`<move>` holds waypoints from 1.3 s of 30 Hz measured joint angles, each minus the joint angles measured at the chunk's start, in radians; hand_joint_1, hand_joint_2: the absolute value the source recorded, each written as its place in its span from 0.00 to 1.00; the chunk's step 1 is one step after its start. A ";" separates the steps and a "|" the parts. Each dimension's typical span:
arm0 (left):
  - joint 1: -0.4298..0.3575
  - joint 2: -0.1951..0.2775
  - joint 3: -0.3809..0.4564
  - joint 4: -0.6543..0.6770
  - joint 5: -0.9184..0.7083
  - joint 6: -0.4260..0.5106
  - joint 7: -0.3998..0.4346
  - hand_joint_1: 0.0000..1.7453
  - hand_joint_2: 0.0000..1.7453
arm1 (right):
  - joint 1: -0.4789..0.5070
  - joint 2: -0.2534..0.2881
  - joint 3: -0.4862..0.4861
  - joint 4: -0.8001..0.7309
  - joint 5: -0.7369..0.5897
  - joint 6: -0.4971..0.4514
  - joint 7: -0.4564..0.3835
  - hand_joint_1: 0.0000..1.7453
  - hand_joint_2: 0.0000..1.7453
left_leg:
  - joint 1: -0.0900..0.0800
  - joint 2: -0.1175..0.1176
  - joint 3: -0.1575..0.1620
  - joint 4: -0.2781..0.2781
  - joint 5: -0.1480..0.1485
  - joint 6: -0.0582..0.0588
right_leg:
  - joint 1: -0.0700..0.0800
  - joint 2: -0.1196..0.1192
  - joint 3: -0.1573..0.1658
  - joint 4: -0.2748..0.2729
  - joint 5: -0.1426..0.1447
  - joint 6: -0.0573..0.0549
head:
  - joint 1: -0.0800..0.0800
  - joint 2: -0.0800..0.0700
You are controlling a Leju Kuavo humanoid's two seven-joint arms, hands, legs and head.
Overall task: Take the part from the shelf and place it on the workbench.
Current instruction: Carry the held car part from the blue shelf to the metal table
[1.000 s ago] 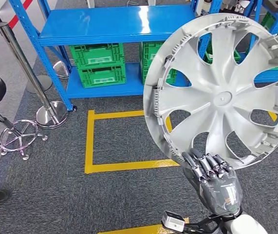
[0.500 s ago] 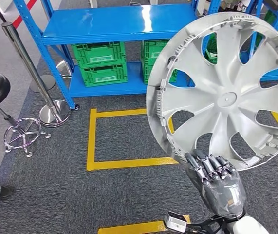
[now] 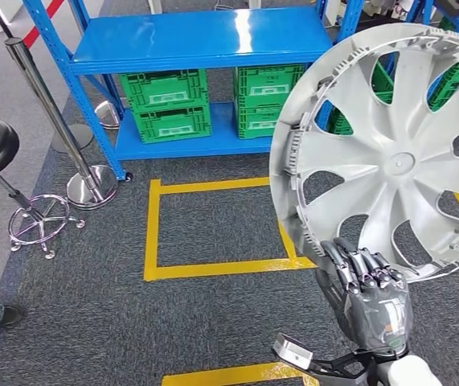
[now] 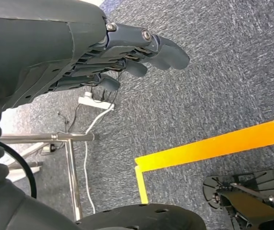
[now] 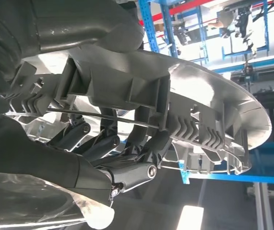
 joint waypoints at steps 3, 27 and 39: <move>-0.001 -0.003 0.001 0.000 0.000 0.000 0.000 0.00 1.00 | -0.002 0.000 0.004 -0.007 0.000 0.000 0.008 1.00 1.00 | 0.009 0.012 0.004 -0.023 0.014 -0.006 | -0.002 0.002 -0.057 0.112 -0.071 0.014 | 0.006 0.000; -0.001 -0.002 0.002 0.000 -0.003 -0.009 0.003 0.00 1.00 | 0.004 0.000 0.008 -0.017 0.000 -0.001 -0.018 1.00 1.00 | 0.001 -0.075 0.015 0.071 -0.047 -0.004 | 0.004 0.096 -0.035 0.028 0.017 -0.024 | -0.006 0.000; 0.005 -0.004 0.003 0.001 -0.005 -0.008 0.016 0.00 1.00 | 0.015 0.001 -0.002 -0.025 0.000 -0.003 -0.026 1.00 1.00 | 0.006 0.046 0.030 0.004 -0.041 -0.006 | -0.010 -0.006 -0.134 0.210 -0.040 0.029 | 0.007 0.000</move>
